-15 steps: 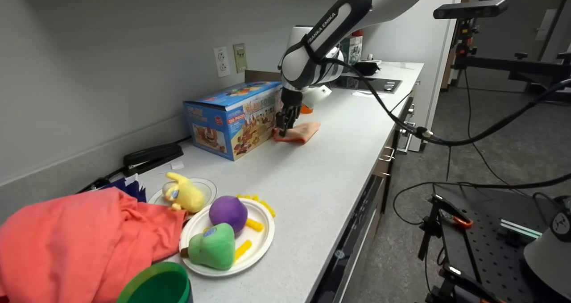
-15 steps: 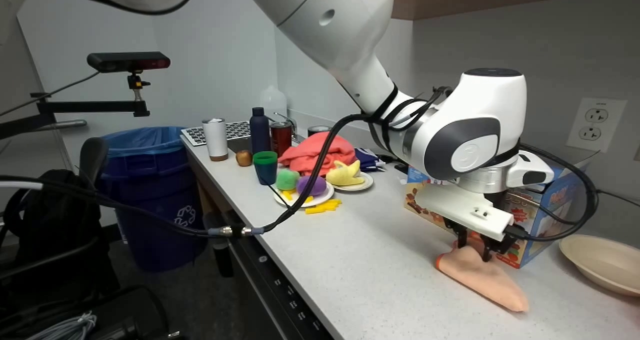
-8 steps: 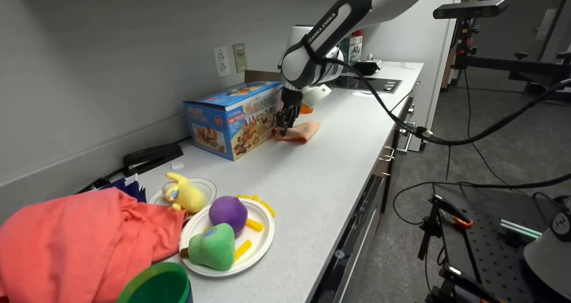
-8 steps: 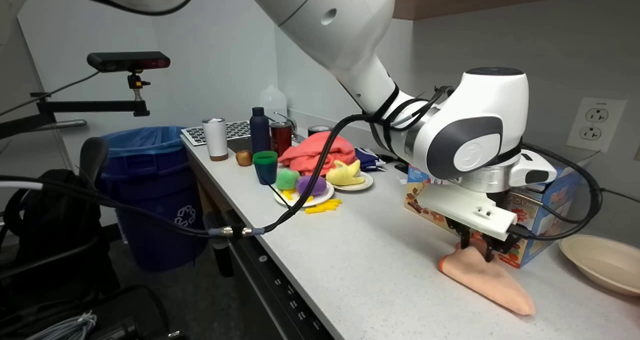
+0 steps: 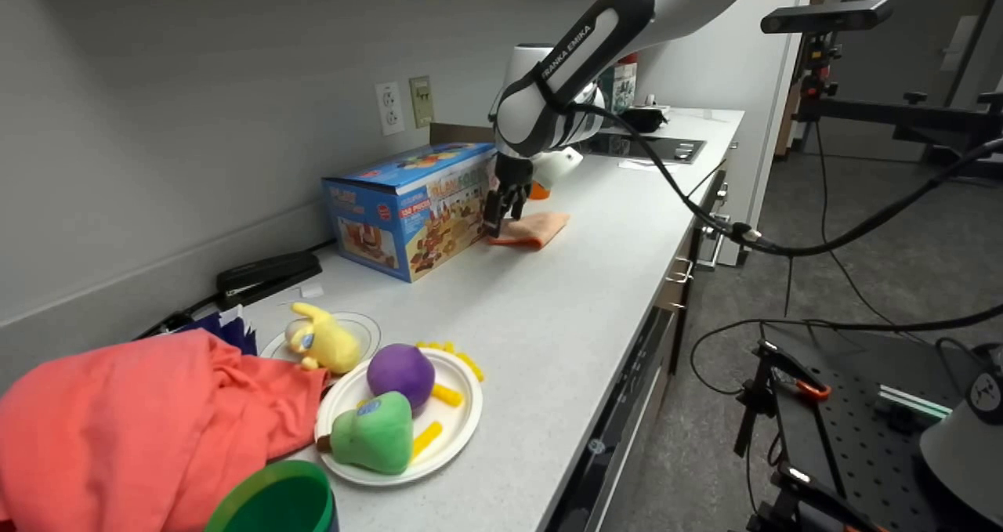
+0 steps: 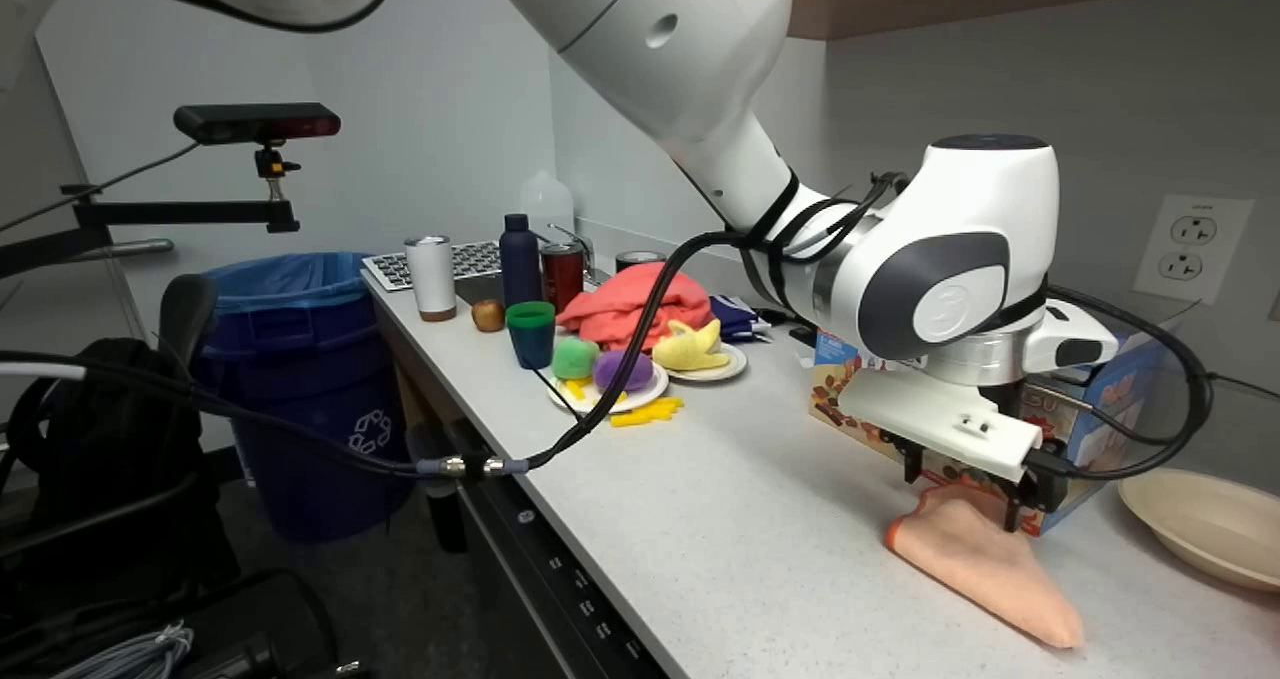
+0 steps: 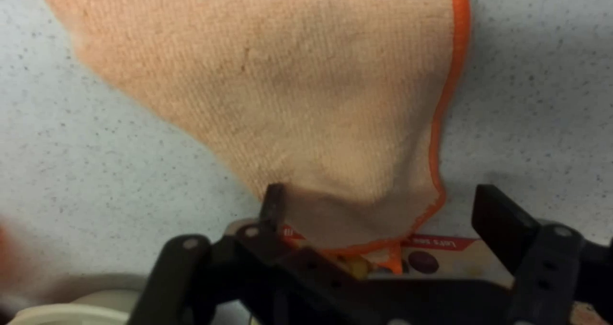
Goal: Unfold the orange cloth
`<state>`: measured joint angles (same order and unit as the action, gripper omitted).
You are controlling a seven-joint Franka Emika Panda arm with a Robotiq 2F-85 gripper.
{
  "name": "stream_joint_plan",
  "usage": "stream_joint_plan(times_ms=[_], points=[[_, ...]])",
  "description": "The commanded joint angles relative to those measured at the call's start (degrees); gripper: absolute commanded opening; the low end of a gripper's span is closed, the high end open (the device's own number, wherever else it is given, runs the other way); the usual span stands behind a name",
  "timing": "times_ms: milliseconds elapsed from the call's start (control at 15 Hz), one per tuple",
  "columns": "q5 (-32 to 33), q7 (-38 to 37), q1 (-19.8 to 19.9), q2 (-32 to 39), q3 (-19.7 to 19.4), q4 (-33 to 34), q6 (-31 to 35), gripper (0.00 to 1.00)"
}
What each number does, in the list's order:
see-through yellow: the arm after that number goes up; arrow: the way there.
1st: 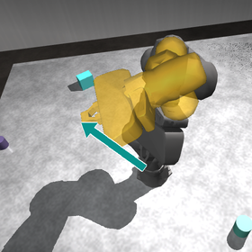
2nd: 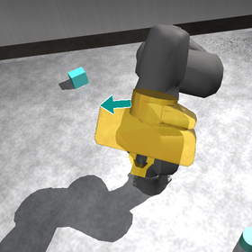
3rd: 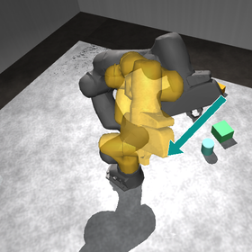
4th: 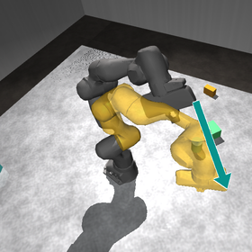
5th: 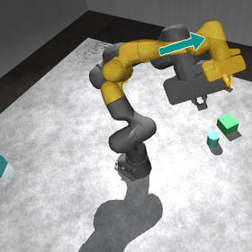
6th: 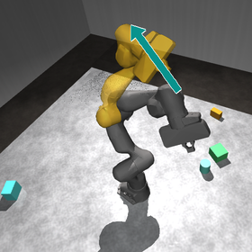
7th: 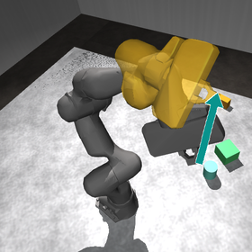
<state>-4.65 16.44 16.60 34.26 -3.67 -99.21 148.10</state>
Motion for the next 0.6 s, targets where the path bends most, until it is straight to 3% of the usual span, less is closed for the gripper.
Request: stream_joint_plan(times_ms=[0, 133, 200, 267, 533], points=[[0.89, 0.16, 0.28, 1.17, 0.11, 2.09, -0.71, 1.0], [0.56, -0.21, 0.31, 1.17, 0.19, 2.04, -0.72, 0.97], [0.58, -0.18, 0.32, 1.17, 0.2, 2.06, -0.89, 0.81], [0.68, -0.17, 0.28, 1.21, 0.15, 2.09, -0.88, 0.78], [0.9, 0.09, 0.27, 1.48, 0.09, 2.07, 0.28, 0.45]])
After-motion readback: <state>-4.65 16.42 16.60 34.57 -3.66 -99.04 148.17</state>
